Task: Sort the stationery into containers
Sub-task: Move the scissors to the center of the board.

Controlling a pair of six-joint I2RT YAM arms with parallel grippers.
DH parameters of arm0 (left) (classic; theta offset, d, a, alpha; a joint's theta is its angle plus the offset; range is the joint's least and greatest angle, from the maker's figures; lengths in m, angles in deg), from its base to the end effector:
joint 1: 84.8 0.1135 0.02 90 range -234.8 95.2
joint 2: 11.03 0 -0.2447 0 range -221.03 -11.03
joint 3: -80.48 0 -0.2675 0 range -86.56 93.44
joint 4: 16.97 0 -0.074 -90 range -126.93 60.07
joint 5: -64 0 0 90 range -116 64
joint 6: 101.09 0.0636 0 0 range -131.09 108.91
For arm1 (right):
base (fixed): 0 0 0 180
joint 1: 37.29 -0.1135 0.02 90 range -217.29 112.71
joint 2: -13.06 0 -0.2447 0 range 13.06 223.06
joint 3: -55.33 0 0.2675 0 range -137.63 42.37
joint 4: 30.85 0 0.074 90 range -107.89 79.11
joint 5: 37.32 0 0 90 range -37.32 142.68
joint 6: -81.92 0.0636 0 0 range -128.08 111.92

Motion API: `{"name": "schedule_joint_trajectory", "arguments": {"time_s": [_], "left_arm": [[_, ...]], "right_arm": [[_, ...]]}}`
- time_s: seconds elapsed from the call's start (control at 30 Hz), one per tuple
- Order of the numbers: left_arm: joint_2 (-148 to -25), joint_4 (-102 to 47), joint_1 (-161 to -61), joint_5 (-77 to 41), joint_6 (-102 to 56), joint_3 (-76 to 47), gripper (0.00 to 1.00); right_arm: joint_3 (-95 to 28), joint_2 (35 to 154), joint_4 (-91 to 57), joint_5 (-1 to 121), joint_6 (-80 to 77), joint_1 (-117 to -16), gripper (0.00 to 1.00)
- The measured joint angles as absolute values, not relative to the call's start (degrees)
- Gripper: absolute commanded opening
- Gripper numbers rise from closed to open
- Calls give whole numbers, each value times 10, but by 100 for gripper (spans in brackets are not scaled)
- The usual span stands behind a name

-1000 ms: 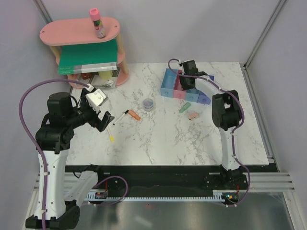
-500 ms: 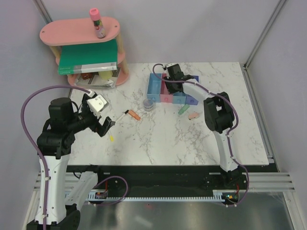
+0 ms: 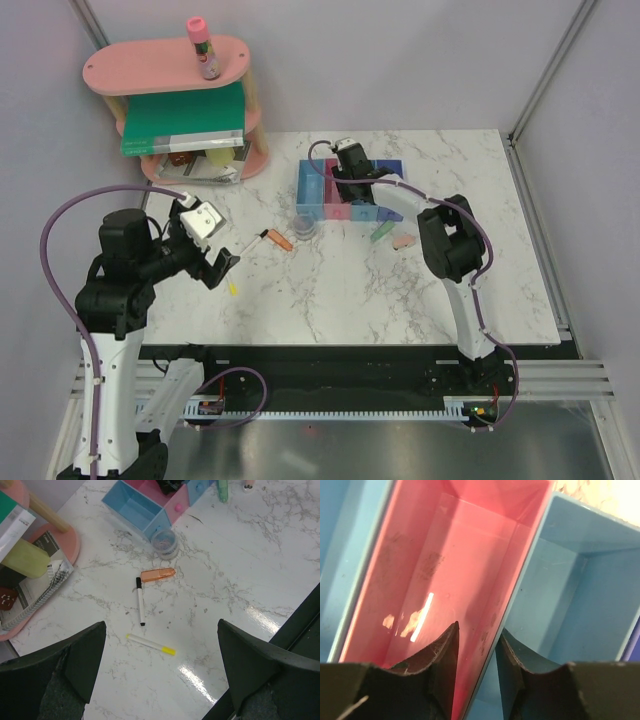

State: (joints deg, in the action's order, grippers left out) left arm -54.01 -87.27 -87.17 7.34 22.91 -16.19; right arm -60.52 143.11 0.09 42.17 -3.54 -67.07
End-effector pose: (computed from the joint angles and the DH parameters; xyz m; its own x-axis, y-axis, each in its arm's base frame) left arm 0.1534 -0.0413 0.3900 -0.1282 0.4729 -0.8718 0.7020 0.6641 0.2570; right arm 0.4684 0.2547 0.1384 -0.6431 -0.2783 -0.7134 -0.3268 0.9423 -0.0731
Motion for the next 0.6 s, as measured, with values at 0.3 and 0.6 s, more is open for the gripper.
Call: {"name": "schedule_joint_trajectory", "arguments": {"time_s": [0.3,0.6], "left_arm": [[-532,-873,-872,85,229,-184,99],[-541,-873,-872,103,224,-212,98]], "right_arm": [[-547,1404,-7,420,-34,-691,42],[-564,1405,6,408,-33,-694,42]]}}
